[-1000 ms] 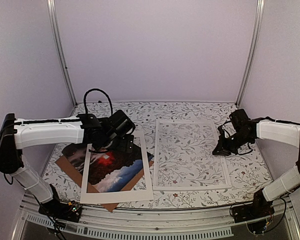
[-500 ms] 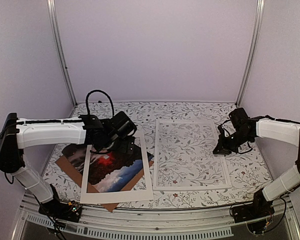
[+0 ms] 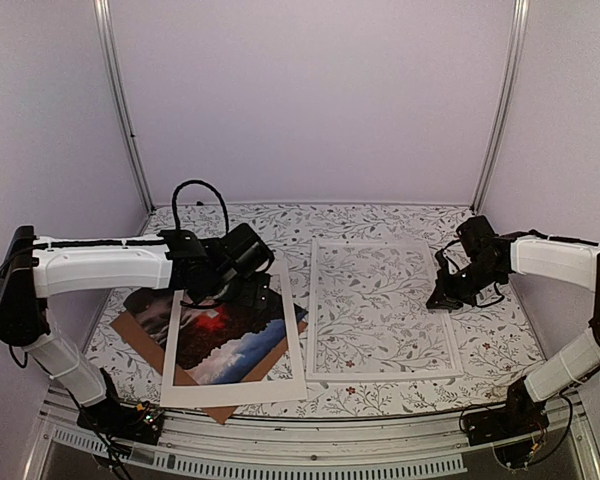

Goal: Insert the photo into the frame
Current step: Place the glass panel at the frame body.

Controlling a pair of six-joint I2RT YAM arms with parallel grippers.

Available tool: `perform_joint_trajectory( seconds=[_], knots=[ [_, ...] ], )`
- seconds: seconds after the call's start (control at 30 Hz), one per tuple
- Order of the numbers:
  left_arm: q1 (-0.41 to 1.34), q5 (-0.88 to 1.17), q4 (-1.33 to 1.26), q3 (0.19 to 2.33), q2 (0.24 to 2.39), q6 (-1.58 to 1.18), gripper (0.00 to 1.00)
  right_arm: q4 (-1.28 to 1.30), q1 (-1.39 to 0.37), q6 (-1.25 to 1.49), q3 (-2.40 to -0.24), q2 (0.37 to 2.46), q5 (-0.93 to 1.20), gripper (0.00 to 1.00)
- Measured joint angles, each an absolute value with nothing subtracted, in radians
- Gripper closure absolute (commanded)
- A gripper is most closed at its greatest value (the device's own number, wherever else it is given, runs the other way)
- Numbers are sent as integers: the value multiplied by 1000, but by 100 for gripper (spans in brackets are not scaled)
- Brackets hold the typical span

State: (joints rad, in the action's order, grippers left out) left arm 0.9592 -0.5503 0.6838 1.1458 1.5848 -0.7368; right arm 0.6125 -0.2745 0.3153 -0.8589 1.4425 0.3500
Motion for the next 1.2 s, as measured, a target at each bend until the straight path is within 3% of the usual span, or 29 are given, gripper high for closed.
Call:
perform_joint_trajectory(
  seconds=[1.2],
  knots=[
    [969, -550, 683, 1146, 1598, -739, 0, 627, -274, 297, -874, 1462, 319, 100]
  ],
)
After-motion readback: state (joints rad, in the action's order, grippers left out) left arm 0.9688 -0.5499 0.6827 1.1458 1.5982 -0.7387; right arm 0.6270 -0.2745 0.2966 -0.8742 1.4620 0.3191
